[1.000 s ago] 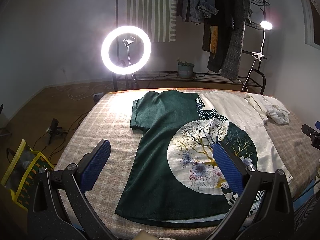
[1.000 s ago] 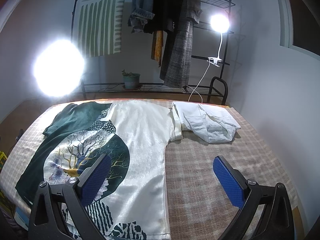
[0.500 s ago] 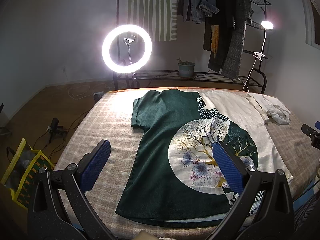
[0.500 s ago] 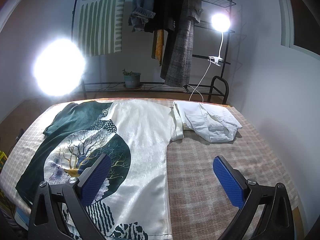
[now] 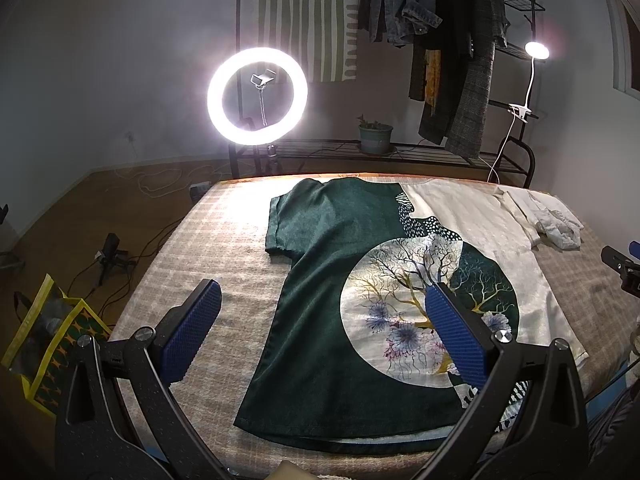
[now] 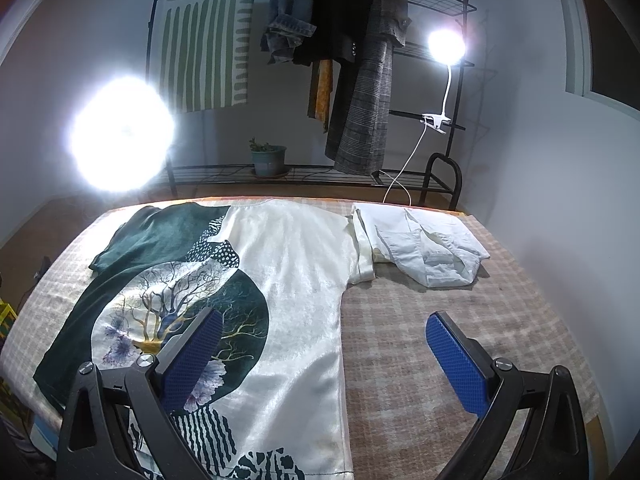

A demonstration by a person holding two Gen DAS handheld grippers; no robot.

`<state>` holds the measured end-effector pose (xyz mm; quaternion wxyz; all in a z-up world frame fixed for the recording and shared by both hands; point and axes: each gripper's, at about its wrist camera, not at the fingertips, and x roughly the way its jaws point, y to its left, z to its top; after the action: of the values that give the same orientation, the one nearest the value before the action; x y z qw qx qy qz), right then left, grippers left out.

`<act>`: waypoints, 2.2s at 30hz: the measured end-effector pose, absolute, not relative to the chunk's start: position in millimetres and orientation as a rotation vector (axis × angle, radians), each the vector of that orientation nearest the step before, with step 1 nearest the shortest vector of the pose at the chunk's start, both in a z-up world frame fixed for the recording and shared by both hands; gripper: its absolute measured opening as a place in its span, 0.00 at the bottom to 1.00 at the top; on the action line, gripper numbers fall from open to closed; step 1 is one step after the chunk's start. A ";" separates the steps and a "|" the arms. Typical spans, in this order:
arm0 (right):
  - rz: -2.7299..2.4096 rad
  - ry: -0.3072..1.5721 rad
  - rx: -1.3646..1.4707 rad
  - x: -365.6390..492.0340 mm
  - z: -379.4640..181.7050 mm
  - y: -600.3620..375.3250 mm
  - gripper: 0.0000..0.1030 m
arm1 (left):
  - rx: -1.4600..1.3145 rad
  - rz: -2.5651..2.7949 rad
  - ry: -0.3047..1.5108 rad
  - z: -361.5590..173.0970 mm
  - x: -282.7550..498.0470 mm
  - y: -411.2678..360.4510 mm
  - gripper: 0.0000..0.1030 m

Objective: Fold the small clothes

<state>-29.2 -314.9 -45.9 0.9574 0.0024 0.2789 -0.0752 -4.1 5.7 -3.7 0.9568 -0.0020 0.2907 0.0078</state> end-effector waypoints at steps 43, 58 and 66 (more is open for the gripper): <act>0.464 0.670 -0.102 139.9 3.0 -123.0 0.83 | -0.417 0.144 0.923 -125.3 -11.2 120.8 0.74; 0.597 0.960 -0.153 304.9 -52.5 53.1 0.56 | -0.475 0.106 1.016 -157.8 0.8 121.0 0.51; 0.528 1.085 -0.181 376.3 -117.8 105.3 0.51 | -0.459 0.101 1.039 -167.7 10.1 120.2 0.27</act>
<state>376.3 105.3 -117.8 0.8196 -0.0848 0.5094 0.2481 10.1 120.2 -167.7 0.8418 -0.2172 0.4918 0.0477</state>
